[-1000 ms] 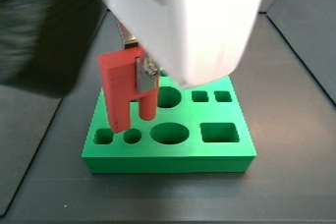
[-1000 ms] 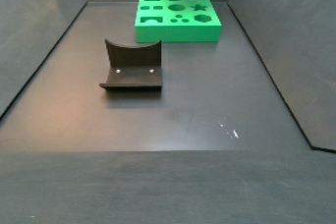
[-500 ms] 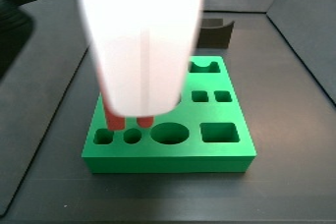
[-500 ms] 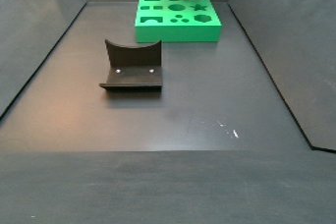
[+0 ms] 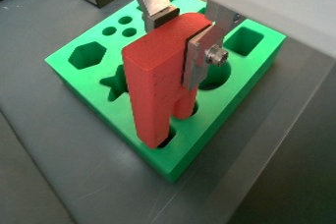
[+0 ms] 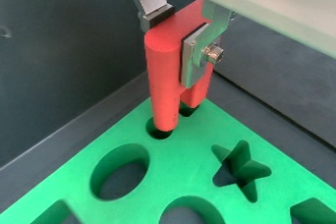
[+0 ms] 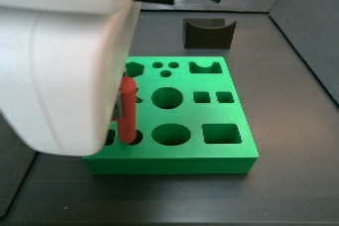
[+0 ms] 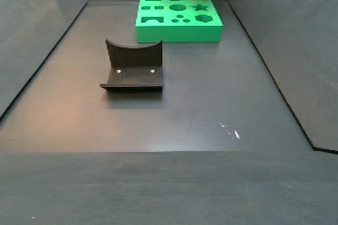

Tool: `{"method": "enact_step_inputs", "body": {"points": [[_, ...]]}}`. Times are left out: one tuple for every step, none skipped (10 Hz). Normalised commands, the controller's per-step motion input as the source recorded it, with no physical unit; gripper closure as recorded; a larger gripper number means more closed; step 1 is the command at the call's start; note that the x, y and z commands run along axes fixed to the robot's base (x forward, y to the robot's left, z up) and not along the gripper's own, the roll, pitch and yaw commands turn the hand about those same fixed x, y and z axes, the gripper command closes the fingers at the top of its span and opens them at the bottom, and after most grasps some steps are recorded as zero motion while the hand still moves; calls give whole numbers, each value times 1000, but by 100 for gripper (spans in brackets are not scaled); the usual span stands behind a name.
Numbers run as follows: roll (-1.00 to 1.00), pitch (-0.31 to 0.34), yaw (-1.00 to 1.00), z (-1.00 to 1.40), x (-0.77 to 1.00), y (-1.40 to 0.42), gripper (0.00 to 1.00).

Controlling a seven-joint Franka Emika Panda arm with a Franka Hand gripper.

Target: Insert the square-circle object.

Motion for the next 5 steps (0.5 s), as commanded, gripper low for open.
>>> {"method": "enact_step_inputs", "body": {"points": [[-53,-83,-3,-369,54,0,100],[-51,-71,0,-429,166,0,100],[-61,-56,0,-469,257,0,100],[-91,-147,0,-463,129,0,100],[-174,-309,-51,-380,-23,0,100]]}}
